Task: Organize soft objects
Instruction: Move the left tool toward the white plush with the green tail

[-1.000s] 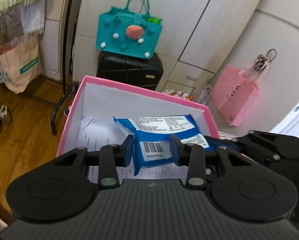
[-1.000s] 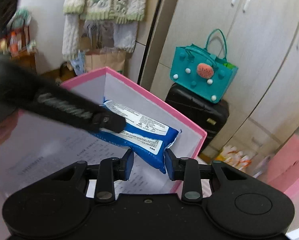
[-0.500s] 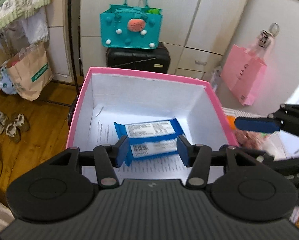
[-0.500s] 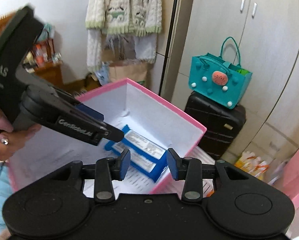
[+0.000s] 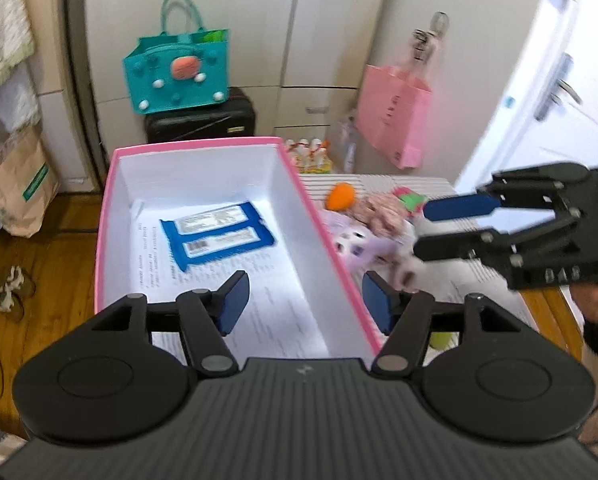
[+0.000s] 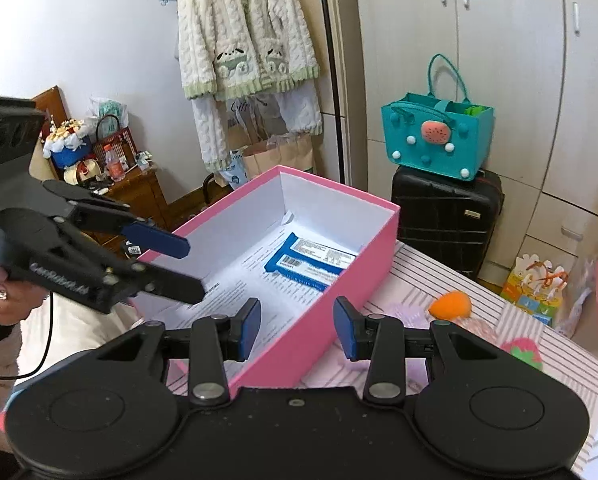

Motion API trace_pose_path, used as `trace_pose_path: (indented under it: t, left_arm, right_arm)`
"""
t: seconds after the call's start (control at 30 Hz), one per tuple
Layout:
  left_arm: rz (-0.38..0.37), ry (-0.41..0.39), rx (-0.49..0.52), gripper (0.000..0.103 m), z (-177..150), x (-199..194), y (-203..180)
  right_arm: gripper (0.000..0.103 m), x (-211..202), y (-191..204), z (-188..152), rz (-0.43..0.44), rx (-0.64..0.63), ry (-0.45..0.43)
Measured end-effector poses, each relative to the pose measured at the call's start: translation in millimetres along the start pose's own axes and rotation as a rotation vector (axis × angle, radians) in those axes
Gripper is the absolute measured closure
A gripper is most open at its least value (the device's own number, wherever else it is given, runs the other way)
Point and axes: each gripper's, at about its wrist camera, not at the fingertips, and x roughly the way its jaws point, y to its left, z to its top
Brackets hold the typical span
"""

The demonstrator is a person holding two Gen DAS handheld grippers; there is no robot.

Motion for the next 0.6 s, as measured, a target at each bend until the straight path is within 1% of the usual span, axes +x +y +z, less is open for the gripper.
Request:
trace_pose_path:
  t: [0.2, 0.33, 0.43, 0.6]
  left_arm:
    - [-0.052, 0.001, 0.045, 0.038, -17.6, -20.8, -30.1]
    - [-0.059, -0.005, 0.093, 0.037, -28.2, -31.3, -50.3]
    - [-0.054, -0.017, 0.095, 0.037, -37.0, -36.2, -62.1]
    - [-0.112, -0.001, 0.141, 0.037, -50.6, -38.9, -86.3]
  right_arm:
    - [0.056, -39.2, 1.6, -19.0, -0.003, 0.001, -0.017]
    - [0.056, -62.5, 2.6, -34.7, -0.017, 0.009, -0.037]
    - [0.056, -75.7, 1.9, -48.0, -0.035, 0.018, -0.051]
    - [0.056, -96.9, 0.0, -71.7, -0.055, 0.038, -0.074]
